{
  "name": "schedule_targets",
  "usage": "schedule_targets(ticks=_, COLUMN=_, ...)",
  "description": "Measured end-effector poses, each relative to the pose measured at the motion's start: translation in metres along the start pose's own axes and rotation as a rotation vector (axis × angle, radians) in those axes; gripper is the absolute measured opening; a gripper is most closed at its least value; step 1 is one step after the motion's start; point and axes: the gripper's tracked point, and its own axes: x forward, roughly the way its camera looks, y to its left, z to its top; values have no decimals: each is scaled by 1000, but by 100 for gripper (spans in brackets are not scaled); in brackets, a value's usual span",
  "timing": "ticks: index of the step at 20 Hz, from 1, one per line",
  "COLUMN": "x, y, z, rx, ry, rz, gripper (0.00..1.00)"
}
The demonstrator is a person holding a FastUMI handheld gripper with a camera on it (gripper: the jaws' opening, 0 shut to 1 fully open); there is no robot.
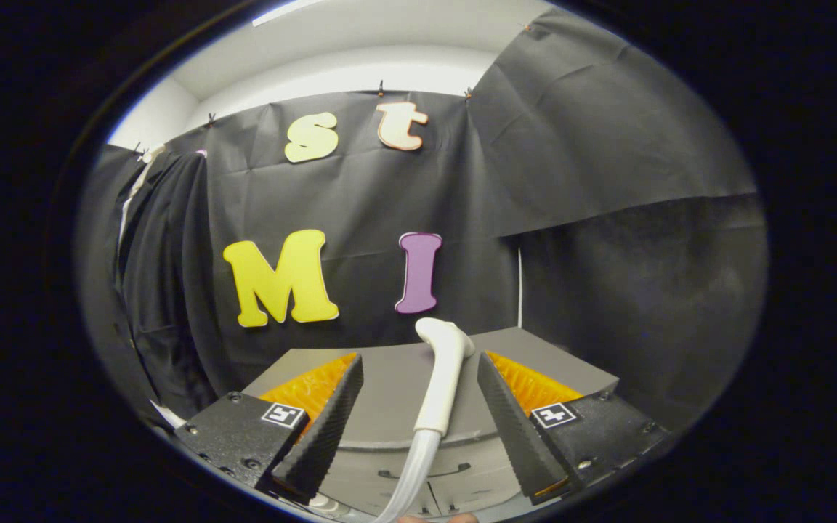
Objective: Iron the clothes twice with a garment steamer, once on the left side and once on the right side.
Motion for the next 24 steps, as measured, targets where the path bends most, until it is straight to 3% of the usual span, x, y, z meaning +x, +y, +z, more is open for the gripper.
schedule_targets(ticks=9, x=69, y=-19, z=-39, rx=32, ry=224, rz=5, gripper=99)
schedule_targets(ticks=16, x=90, y=-21, z=-60, rx=80, ry=362, rz=6, gripper=95)
schedule_targets(ticks=18, x=96, y=-24, z=-69, rx=100, ry=414, rz=-28, gripper=89)
schedule_targets(ticks=21, x=106, y=-32, z=-79, rx=129, ry=457, rz=-78, gripper=74)
schedule_targets(ticks=24, x=100, y=-26, z=-79, rx=127, ry=488, rz=-76, gripper=54)
